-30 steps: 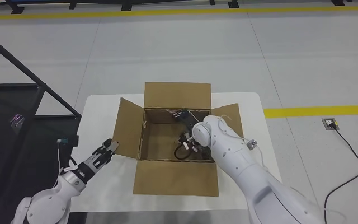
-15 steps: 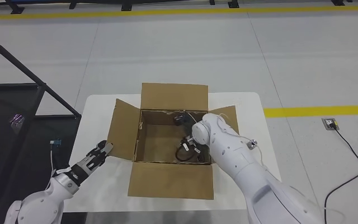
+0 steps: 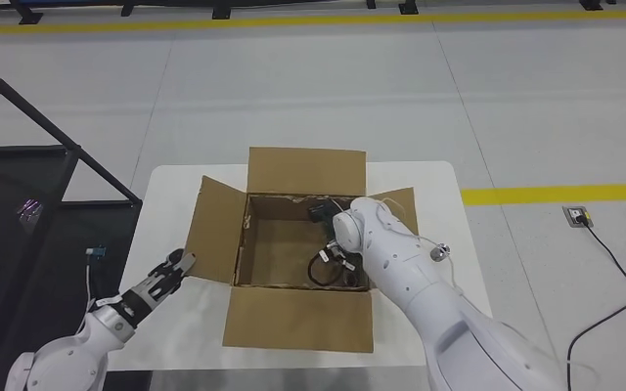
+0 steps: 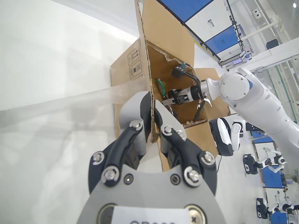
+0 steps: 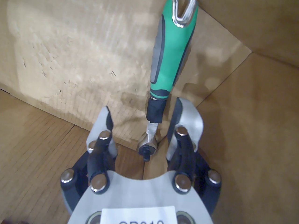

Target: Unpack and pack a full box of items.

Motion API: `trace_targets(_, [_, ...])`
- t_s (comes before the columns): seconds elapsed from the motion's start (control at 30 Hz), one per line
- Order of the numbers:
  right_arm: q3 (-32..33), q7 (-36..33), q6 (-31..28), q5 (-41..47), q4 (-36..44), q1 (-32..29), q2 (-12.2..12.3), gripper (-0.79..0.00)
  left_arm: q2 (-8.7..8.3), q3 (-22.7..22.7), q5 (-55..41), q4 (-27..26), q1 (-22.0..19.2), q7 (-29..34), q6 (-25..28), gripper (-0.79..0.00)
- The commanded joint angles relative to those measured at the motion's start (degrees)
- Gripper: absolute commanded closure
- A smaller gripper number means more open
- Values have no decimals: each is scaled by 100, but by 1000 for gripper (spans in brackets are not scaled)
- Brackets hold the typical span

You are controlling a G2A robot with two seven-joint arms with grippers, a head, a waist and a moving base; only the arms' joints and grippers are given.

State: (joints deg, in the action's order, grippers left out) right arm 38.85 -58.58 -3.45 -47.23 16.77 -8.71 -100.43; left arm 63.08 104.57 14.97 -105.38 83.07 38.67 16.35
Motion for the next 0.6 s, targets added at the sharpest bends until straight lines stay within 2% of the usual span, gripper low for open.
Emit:
trace_targets(0.0, [-3, 7, 41, 0, -54, 8, -27, -376, -9, 9, -12, -7, 21, -6, 8, 0])
trace_targets(0.4, [-7, 103, 281, -37, -360, 60, -162, -376, -59, 19, -38, -42, 100, -2, 64, 0])
trace_targets(0.5, [-20, 96, 307, -66, -401, 56, -195, -354, -71, 21, -48, -47, 121, -6, 77, 0])
trace_targets(0.57, [-33, 85, 352, -93, -422, 52, -220, -305, -79, 23, -58, -47, 135, -3, 87, 0])
